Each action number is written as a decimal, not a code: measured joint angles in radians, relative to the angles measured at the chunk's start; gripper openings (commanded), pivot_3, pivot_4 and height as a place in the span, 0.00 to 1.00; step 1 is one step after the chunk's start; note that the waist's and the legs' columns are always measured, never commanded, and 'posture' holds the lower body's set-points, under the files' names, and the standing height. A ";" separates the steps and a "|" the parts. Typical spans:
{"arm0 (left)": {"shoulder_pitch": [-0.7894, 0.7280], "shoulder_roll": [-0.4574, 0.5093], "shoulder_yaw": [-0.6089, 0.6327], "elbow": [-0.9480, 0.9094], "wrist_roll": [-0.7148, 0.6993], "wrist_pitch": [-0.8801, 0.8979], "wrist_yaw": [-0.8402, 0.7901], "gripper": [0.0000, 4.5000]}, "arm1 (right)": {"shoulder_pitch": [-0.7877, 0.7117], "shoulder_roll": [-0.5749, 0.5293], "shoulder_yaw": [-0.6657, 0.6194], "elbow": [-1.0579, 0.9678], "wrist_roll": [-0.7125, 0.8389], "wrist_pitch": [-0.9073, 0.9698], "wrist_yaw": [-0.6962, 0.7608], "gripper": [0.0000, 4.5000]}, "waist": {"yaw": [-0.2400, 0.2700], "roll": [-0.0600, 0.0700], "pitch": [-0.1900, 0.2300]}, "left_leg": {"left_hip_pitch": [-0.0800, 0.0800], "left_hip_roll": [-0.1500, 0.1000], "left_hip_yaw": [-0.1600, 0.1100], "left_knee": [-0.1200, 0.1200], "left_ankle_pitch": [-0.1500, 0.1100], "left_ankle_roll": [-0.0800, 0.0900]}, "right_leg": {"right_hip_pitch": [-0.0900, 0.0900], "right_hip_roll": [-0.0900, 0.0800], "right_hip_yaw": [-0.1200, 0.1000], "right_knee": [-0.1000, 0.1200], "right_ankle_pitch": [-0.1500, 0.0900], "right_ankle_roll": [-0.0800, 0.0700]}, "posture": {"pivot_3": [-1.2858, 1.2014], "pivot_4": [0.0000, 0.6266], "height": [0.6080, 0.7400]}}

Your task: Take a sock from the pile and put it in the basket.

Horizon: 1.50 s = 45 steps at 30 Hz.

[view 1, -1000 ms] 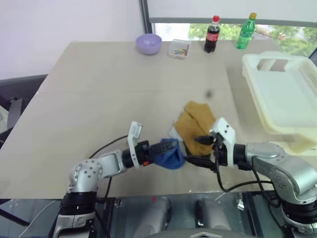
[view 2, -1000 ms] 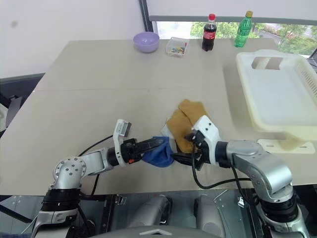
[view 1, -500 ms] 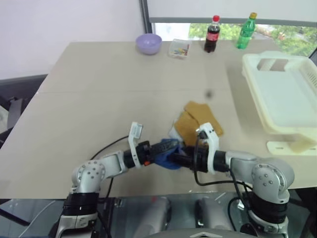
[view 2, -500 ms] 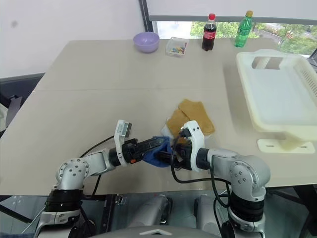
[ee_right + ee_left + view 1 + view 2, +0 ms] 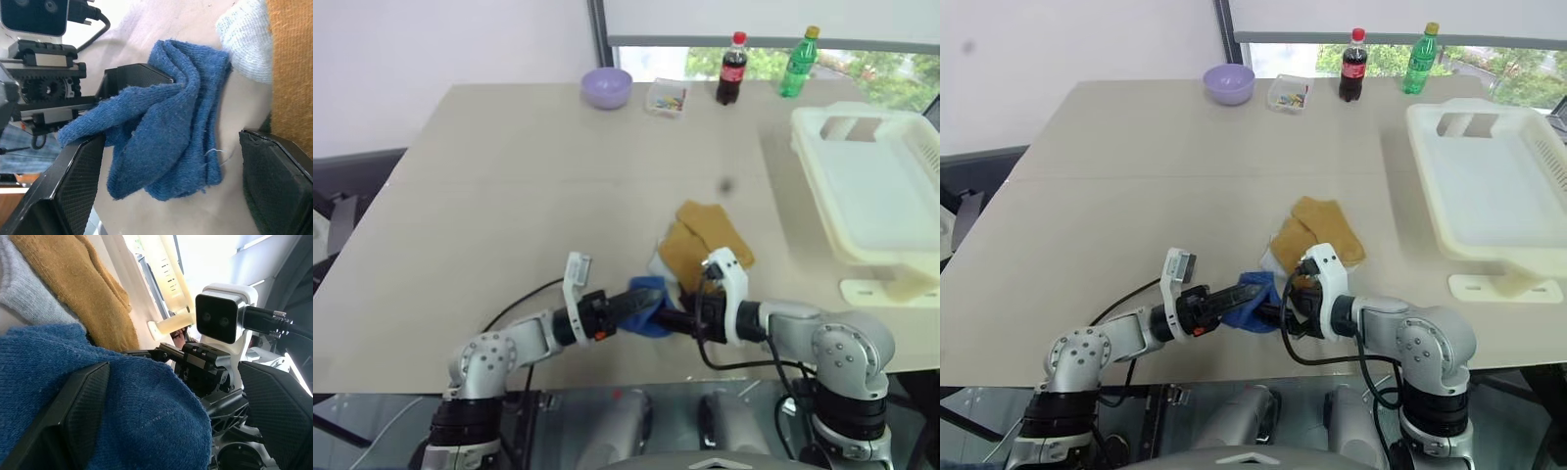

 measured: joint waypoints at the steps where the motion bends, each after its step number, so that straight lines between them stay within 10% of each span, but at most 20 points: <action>1: 0.007 0.000 0.003 -0.005 0.000 -0.001 0.000 1.00 | -0.008 0.011 -0.001 0.019 0.008 0.000 -0.002 1.00 | -0.004 0.000 0.000 | 0.000 0.000 0.000 0.000 0.000 0.000 | 0.000 0.000 0.000 0.000 0.000 0.000 | 0.52 0.24 1.00; 45: 0.109 0.018 0.021 -0.064 0.049 -0.105 -0.073 1.00 | -0.182 -0.043 -0.225 0.384 0.394 0.021 -0.194 1.00 | -0.019 0.003 0.001 | -0.001 0.000 0.001 0.000 -0.002 0.003 | 0.000 0.000 0.001 -0.001 0.000 0.000 | 0.52 0.24 1.00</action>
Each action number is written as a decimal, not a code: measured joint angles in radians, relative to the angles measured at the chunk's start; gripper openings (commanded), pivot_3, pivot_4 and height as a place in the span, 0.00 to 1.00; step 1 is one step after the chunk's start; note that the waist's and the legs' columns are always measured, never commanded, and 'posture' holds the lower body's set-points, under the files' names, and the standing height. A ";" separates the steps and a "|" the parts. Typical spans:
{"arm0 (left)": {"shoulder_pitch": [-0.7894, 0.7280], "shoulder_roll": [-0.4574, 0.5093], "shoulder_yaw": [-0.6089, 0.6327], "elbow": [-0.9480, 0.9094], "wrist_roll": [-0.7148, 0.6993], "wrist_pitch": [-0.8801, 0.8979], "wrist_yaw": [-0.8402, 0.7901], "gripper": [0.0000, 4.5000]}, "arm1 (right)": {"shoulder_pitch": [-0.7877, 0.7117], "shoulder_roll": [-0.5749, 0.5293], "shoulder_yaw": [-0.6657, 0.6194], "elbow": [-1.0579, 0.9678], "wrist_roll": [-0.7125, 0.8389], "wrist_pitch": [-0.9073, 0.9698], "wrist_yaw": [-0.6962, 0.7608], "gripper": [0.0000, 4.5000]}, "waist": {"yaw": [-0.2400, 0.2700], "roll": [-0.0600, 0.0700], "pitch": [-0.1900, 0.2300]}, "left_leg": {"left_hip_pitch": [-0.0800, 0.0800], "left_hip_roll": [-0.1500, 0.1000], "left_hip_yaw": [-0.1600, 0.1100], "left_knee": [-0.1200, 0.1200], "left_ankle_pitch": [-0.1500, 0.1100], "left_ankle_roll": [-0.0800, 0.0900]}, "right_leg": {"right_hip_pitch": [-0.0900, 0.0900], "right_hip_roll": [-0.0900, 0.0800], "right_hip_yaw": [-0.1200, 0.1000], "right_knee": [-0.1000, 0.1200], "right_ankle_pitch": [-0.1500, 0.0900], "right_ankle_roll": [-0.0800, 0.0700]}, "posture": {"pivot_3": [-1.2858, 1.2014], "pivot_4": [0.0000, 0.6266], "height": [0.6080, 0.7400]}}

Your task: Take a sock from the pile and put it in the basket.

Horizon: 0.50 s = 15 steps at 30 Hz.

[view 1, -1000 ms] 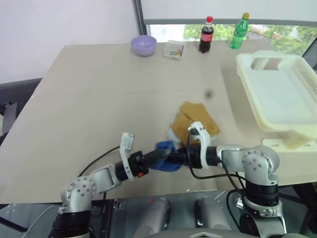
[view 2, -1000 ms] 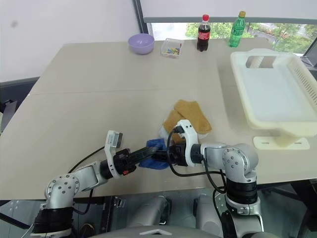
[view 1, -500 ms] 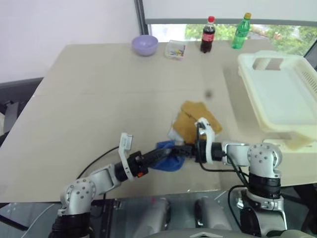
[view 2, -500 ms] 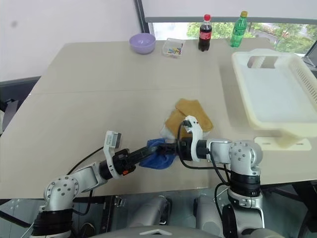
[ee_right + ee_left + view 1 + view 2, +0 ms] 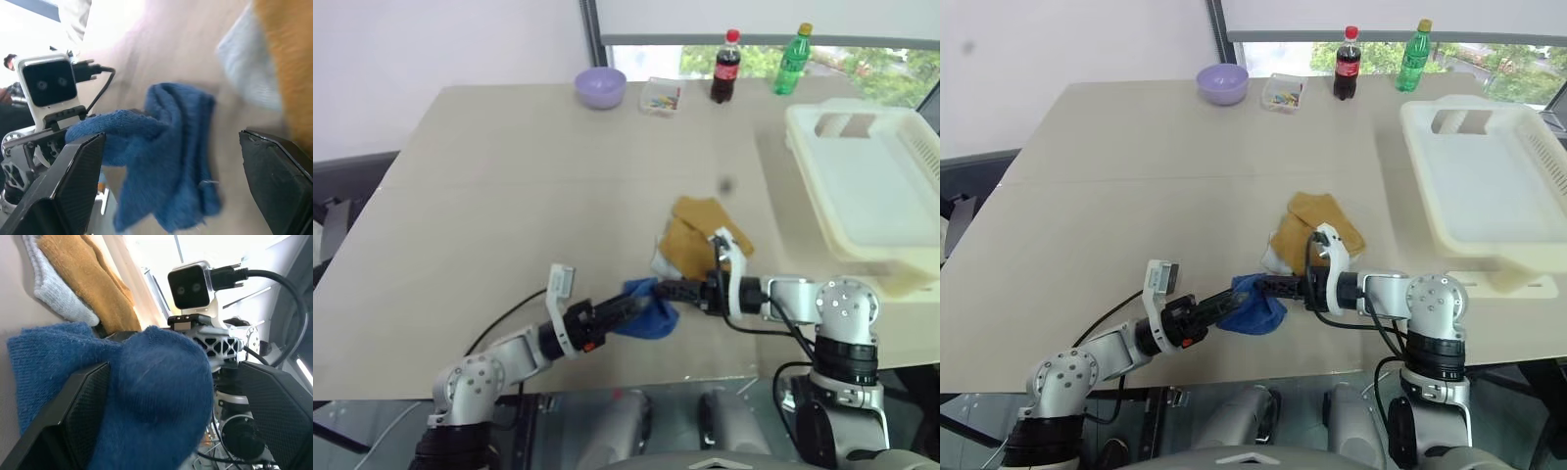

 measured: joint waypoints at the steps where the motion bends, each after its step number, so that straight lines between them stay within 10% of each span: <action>1: 0.000 0.000 -0.007 0.000 0.011 -0.007 -0.009 1.00 | -0.003 0.005 -0.011 0.012 0.023 0.000 -0.018 1.00 | 0.000 0.000 0.000 | 0.000 0.000 0.000 0.000 0.000 0.001 | 0.000 0.000 0.000 0.000 0.000 0.000 | 0.52 0.24 1.00; 15: -0.003 0.009 -0.038 0.020 0.070 -0.064 -0.070 1.00 | 0.000 -0.066 0.126 -0.058 0.108 -0.001 -0.144 1.00 | 0.001 0.003 0.002 | 0.000 0.000 0.000 0.000 -0.001 0.001 | 0.000 0.000 0.000 0.000 0.000 0.000 | 0.52 0.24 1.00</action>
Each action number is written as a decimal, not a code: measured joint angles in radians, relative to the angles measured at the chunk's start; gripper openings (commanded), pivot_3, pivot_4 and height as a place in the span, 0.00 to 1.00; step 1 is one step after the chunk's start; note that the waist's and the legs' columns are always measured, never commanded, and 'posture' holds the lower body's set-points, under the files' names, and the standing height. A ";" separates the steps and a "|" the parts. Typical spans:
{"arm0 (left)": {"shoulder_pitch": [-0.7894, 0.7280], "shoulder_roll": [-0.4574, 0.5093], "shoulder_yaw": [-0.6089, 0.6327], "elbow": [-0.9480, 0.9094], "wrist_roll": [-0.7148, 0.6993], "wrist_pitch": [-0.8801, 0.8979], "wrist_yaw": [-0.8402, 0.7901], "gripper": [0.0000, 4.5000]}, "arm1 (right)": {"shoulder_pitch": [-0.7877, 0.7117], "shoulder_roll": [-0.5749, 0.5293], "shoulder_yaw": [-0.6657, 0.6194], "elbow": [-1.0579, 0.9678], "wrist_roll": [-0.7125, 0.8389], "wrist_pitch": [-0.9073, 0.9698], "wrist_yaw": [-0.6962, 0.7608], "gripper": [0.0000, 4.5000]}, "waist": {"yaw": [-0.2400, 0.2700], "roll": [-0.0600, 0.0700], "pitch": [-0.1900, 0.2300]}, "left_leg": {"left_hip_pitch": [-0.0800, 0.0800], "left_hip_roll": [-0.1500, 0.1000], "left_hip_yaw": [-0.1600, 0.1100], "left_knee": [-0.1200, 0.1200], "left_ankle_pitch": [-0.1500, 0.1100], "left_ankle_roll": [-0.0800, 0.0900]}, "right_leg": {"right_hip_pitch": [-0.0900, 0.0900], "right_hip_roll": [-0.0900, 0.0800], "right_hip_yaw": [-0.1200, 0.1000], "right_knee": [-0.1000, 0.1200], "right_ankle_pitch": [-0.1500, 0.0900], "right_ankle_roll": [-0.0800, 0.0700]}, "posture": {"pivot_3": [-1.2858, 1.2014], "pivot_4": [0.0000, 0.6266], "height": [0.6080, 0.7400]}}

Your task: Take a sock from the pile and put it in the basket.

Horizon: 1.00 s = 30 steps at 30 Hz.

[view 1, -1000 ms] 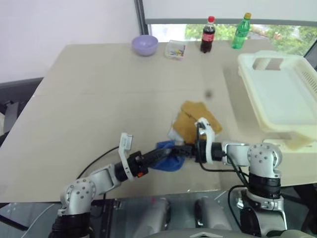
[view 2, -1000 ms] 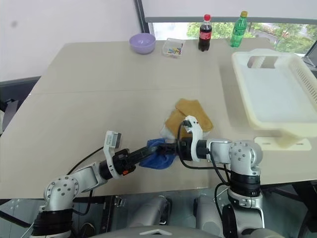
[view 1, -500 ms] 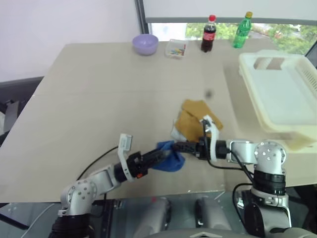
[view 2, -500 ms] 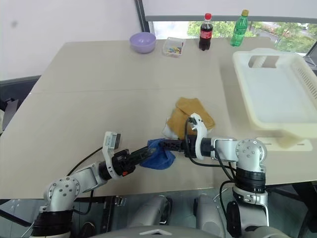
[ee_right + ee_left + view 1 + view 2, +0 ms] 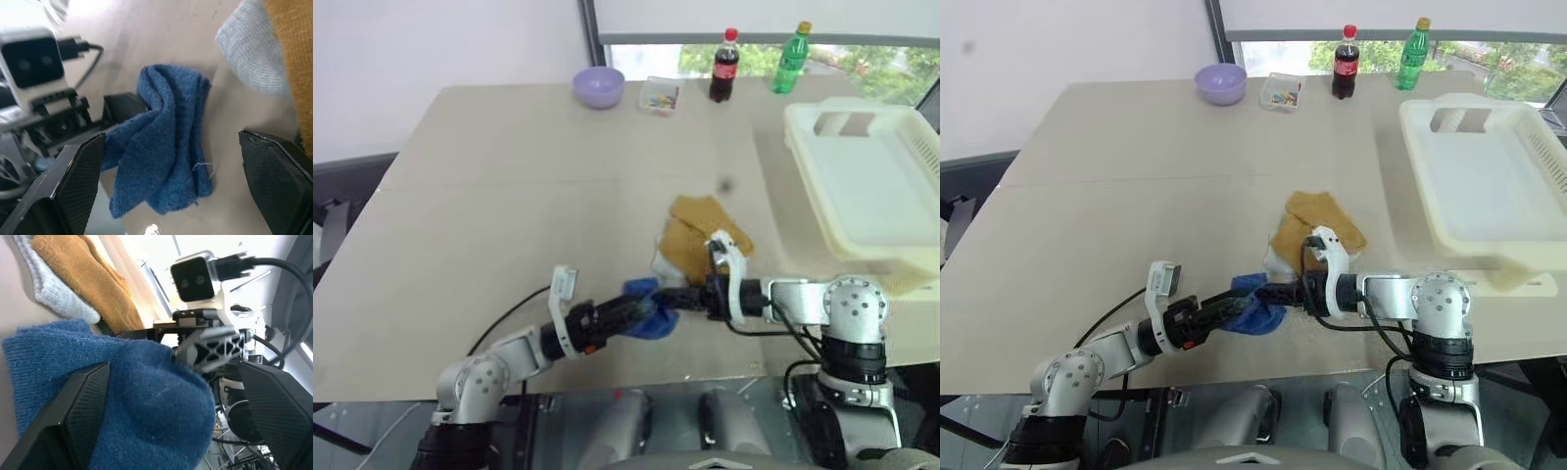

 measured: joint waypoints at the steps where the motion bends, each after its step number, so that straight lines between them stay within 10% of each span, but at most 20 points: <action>1: 0.000 0.000 0.000 0.000 0.000 0.000 0.000 1.00 | 0.000 0.000 0.005 -0.003 -0.005 0.000 0.003 1.00 | 0.000 0.000 0.000 | 0.000 0.000 0.000 0.000 0.000 0.000 | 0.000 0.000 0.000 0.000 0.000 0.000 | 0.52 0.24 1.00; 26: -0.001 0.006 0.002 0.005 0.005 0.000 0.003 1.00 | -0.027 0.091 0.107 0.052 -0.190 -0.086 0.133 1.00 | -0.005 0.001 -0.001 | 0.003 0.001 0.000 0.000 0.000 0.000 | 0.001 0.001 0.000 0.001 0.000 0.000 | 0.52 0.24 1.00; 30: -0.002 0.006 0.002 0.007 0.005 0.000 0.003 1.00 | -0.028 0.079 0.135 0.053 -0.228 -0.103 0.169 0.80 | -0.005 0.001 -0.002 | 0.004 0.001 0.000 0.000 0.000 0.000 | 0.001 0.001 0.000 0.001 0.000 0.000 | 0.52 0.24 1.00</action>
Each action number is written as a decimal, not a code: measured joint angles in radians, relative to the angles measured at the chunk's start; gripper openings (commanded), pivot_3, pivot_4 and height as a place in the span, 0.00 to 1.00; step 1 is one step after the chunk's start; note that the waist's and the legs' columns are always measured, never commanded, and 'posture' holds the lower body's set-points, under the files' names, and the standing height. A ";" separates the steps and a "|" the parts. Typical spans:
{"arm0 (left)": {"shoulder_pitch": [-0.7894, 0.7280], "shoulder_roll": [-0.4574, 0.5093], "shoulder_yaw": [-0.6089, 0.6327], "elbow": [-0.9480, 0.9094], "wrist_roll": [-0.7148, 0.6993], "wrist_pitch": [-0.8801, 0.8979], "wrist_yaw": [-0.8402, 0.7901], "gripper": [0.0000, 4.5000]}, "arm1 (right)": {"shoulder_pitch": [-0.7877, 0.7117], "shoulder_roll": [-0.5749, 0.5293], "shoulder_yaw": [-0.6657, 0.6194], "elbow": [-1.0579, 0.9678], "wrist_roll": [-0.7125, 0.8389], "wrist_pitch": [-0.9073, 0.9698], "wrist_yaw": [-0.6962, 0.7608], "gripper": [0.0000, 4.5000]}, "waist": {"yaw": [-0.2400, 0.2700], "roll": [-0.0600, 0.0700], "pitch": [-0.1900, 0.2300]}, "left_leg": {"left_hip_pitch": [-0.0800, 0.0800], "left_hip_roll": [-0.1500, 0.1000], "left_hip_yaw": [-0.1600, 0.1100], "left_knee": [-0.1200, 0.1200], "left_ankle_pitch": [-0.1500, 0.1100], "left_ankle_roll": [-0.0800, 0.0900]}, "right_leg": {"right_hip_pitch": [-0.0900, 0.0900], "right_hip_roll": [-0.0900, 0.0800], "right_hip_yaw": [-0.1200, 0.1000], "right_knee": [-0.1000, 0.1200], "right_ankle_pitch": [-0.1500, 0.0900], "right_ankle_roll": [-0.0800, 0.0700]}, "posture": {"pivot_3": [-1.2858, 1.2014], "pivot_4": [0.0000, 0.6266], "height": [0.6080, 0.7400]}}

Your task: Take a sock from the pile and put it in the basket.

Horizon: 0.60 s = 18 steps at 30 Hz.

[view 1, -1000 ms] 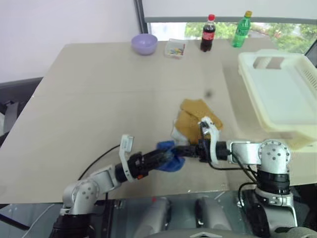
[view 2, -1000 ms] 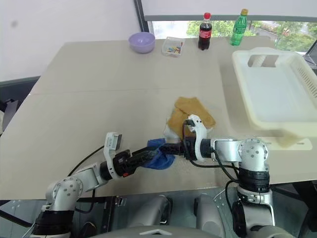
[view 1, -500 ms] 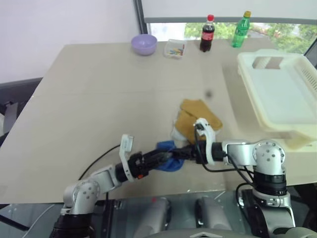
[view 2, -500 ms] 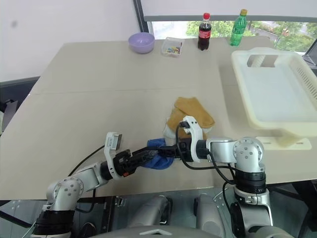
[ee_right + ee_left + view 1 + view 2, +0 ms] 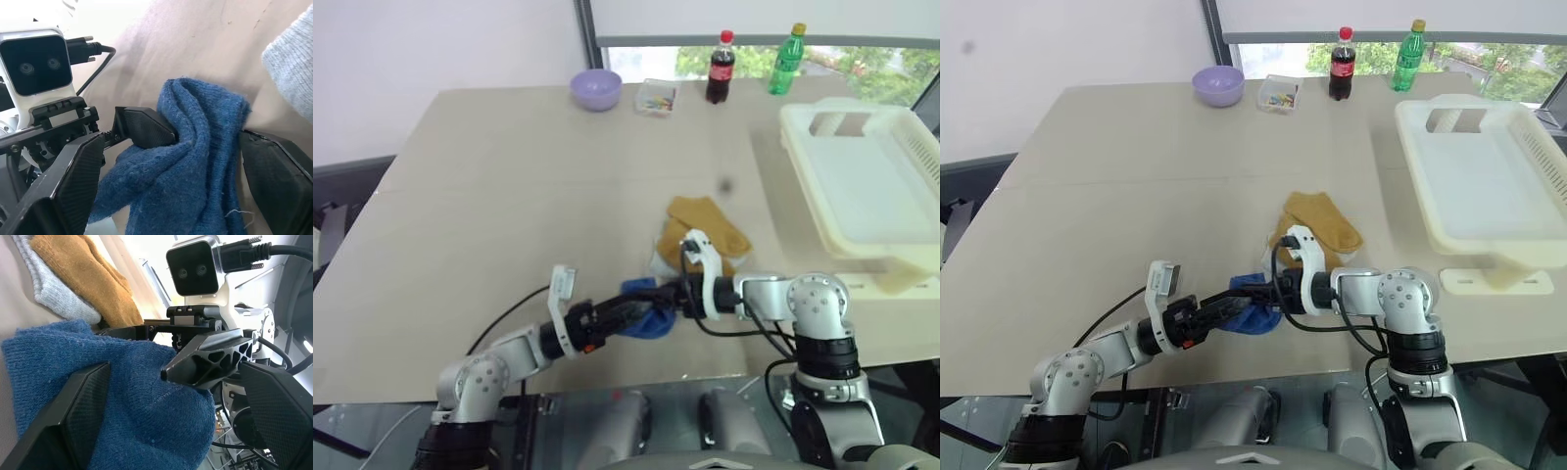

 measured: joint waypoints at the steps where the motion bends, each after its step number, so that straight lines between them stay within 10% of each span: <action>1: 0.000 0.000 0.000 0.001 0.000 0.000 0.000 1.00 | 0.000 -0.011 0.016 0.001 -0.007 -0.002 0.014 0.69 | 0.000 0.000 0.000 | 0.000 0.000 0.000 0.000 0.000 0.000 | 0.000 0.000 0.000 0.000 0.000 0.000 | 0.52 0.24 1.00; 8: -0.003 0.009 0.005 0.008 -0.006 -0.001 -0.001 1.00 | 0.007 -0.042 0.085 0.015 -0.055 -0.007 0.088 0.01 | 0.001 0.000 0.000 | -0.001 0.000 0.000 0.000 0.000 0.000 | 0.000 0.000 0.000 -0.001 0.000 0.000 | 0.52 0.24 1.00; 18: 0.000 0.011 0.011 0.009 -0.006 -0.005 -0.005 1.00 | 0.003 -0.047 0.102 0.016 -0.093 -0.025 0.135 0.01 | 0.001 0.000 0.000 | -0.001 0.000 0.000 0.000 0.000 0.000 | 0.000 0.000 0.000 0.000 0.000 0.000 | 0.52 0.24 1.00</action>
